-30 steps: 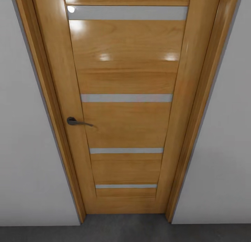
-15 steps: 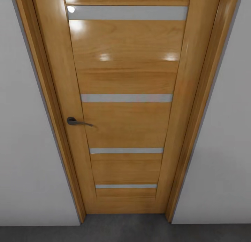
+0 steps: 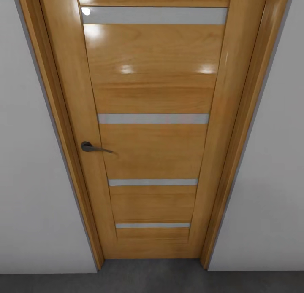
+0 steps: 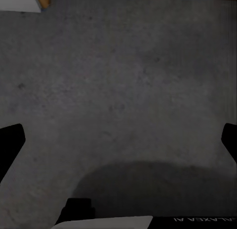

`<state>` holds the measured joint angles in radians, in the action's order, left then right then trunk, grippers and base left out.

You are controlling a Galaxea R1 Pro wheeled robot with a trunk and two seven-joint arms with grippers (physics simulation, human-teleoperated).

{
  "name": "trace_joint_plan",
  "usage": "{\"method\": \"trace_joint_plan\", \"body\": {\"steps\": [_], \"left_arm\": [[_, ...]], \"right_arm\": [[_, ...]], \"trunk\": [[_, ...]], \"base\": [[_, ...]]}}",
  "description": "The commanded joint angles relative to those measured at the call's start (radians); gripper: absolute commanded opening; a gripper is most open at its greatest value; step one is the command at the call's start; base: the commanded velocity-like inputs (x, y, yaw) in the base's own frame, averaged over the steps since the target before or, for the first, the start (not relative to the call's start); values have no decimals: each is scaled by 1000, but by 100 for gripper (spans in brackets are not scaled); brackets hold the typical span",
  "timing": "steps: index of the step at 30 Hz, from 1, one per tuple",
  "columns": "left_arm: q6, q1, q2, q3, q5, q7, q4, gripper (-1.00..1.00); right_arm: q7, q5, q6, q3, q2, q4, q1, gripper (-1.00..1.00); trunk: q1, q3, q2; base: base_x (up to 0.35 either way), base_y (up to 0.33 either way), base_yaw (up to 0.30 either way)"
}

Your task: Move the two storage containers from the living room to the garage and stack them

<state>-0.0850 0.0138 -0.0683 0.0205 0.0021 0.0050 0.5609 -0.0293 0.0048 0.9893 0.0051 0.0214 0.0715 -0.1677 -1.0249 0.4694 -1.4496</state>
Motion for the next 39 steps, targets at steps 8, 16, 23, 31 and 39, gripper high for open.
{"method": "trace_joint_plan", "body": {"steps": [8,16,23,31,39], "left_arm": [[102,-6,-54,0,-3,0,252,100],[312,-111,-83,-1,-7,2,457,100],[319,-327,-89,1,-2,3,412,100],[319,-634,-106,1,20,2,74,100],[304,-797,-106,0,76,1,-172,100]], "right_arm": [[-3,1,2,1,0,1,0,100],[-4,0,0,1,0,1,1,100],[-4,0,-2,1,0,1,2,100],[-4,0,-4,1,0,1,3,100],[-4,1,-4,0,-1,1,3,100]], "trunk": [[0,1,0],[0,1,0],[0,1,0],[0,1,0],[0,1,0]], "base": [[0,0,0],[0,0,0],[0,0,0],[0,0,0],[0,0,0]]}}
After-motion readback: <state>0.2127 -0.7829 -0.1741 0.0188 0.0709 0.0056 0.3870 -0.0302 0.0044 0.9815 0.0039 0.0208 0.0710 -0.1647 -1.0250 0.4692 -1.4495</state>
